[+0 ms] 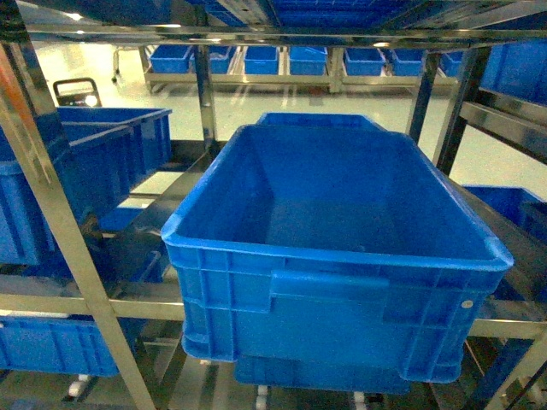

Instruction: Pick red block from blue box to shelf

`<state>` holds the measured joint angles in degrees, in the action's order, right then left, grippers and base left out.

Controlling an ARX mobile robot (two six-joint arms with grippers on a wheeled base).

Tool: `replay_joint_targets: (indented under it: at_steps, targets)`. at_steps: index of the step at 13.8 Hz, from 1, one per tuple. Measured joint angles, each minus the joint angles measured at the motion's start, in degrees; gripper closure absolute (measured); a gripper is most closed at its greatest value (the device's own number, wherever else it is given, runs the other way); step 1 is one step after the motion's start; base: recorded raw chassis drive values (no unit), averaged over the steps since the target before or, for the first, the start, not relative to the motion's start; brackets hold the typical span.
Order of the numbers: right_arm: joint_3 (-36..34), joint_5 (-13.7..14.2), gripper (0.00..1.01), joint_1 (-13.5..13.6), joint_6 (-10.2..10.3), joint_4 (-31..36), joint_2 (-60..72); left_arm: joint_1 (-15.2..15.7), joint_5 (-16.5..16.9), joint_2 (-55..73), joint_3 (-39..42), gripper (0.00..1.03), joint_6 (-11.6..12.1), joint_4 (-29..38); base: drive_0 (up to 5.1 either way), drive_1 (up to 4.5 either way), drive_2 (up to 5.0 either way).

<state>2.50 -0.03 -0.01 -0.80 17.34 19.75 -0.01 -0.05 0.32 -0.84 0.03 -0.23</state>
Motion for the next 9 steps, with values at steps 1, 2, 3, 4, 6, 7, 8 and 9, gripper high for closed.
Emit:
replay_joint_targets:
  at_steps: [1, 2, 3, 4, 6, 7, 8, 9]
  targets:
    - [0.0, 0.0, 0.19, 0.0, 0.0, 0.0, 0.0, 0.0, 0.0, 0.0, 0.0, 0.05, 0.0, 0.0, 0.0, 0.00, 0.0]
    - [0.0, 0.0, 0.06, 0.0, 0.0, 0.0, 0.0, 0.0, 0.0, 0.0, 0.0, 0.05, 0.0, 0.0, 0.0, 0.00, 0.0]
    - [0.0, 0.0, 0.02, 0.0, 0.2, 0.0, 0.0, 0.0, 0.0, 0.0, 0.0, 0.05, 0.0, 0.0, 0.0, 0.00, 0.0]
    - [0.0, 0.0, 0.03, 0.0, 0.2, 0.0, 0.0, 0.0, 0.0, 0.0, 0.0, 0.05, 0.0, 0.0, 0.0, 0.00, 0.0]
    - [0.0, 0.0, 0.03, 0.0, 0.2, 0.0, 0.0, 0.0, 0.0, 0.0, 0.0, 0.05, 0.0, 0.0, 0.0, 0.00, 0.0]
    - [0.0, 0.0, 0.03, 0.0, 0.2, 0.0, 0.0, 0.0, 0.0, 0.0, 0.0, 0.05, 0.0, 0.0, 0.0, 0.00, 0.0]
    - [0.0, 0.0, 0.03, 0.0, 0.2, 0.0, 0.0, 0.0, 0.0, 0.0, 0.0, 0.05, 0.0, 0.0, 0.0, 0.00, 0.0]
    - [0.0, 0.0, 0.03, 0.0, 0.2, 0.0, 0.0, 0.0, 0.0, 0.0, 0.0, 0.05, 0.0, 0.0, 0.0, 0.00, 0.0]
